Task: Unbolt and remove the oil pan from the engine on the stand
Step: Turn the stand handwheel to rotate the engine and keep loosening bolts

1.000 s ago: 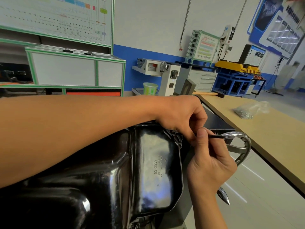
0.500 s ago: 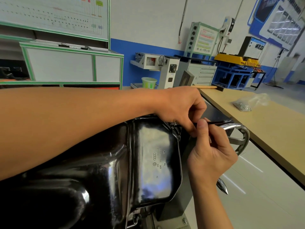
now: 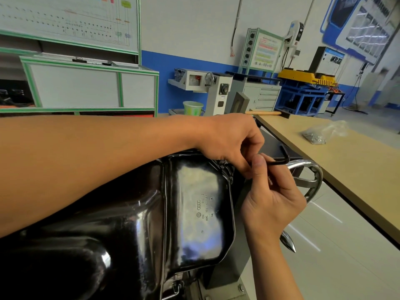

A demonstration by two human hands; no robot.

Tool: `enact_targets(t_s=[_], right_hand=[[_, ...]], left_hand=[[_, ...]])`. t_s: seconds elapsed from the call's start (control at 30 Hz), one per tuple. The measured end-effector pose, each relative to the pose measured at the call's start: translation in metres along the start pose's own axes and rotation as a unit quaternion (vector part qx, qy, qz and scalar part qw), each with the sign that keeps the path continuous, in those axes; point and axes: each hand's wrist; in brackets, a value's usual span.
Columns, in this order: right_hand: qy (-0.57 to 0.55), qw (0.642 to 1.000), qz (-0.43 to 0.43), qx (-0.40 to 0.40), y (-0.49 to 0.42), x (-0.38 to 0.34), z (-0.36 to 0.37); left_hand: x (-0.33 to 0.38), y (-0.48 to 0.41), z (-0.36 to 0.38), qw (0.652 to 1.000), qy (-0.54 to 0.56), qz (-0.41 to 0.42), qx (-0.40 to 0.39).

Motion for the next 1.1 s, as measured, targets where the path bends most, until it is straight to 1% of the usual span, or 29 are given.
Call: enact_targets(t_s=[0.1, 0.17, 0.27, 0.37, 0.5, 0.67, 0.77, 0.83, 0.9, 1.0, 1.1], right_hand=[[0.032, 0.998, -0.035, -0.035, 0.000, -0.001, 0.000], [0.038, 0.997, -0.032, -0.059, 0.000, 0.003, -0.001], [0.059, 0.995, -0.026, -0.078, 0.001, 0.006, -0.004], [0.036, 0.998, -0.016, -0.057, 0.002, 0.007, -0.003], [0.007, 0.999, -0.025, -0.018, -0.002, 0.003, -0.002], [0.050, 0.996, -0.054, -0.059, -0.002, 0.003, -0.003], [0.064, 0.991, -0.068, -0.096, 0.000, 0.002, -0.004], [0.045, 0.994, -0.050, -0.085, 0.000, 0.001, -0.002], [0.017, 0.998, -0.019, -0.056, -0.001, 0.000, -0.001], [0.016, 0.999, -0.028, -0.041, -0.003, 0.001, -0.003], [0.050, 0.994, -0.068, -0.070, -0.002, 0.000, -0.005]], left_hand=[[-0.003, 0.003, -0.003, 0.999, 0.024, 0.008, -0.034], [-0.004, 0.006, -0.005, 0.998, 0.039, 0.006, -0.057], [-0.003, 0.005, -0.004, 0.999, 0.029, -0.011, -0.032], [-0.001, 0.003, -0.002, 1.000, 0.023, -0.018, 0.002], [0.002, 0.002, 0.003, 1.000, 0.001, -0.008, 0.009], [0.000, 0.010, -0.006, 0.998, 0.058, -0.001, -0.038], [0.001, 0.009, -0.008, 0.999, 0.044, -0.010, -0.021], [0.003, 0.007, -0.006, 0.999, 0.036, -0.017, 0.004], [0.002, 0.004, -0.003, 0.999, 0.026, -0.018, 0.014], [0.006, 0.003, -0.002, 0.999, 0.033, -0.020, -0.009], [0.006, 0.008, -0.004, 0.998, 0.034, -0.006, -0.052]])
Point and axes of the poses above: each hand's wrist, its own y-axis away from the middle knuckle, its own z-axis out of the palm, x = y × z, and after that the axes turned 4 degrees about x, right-handed
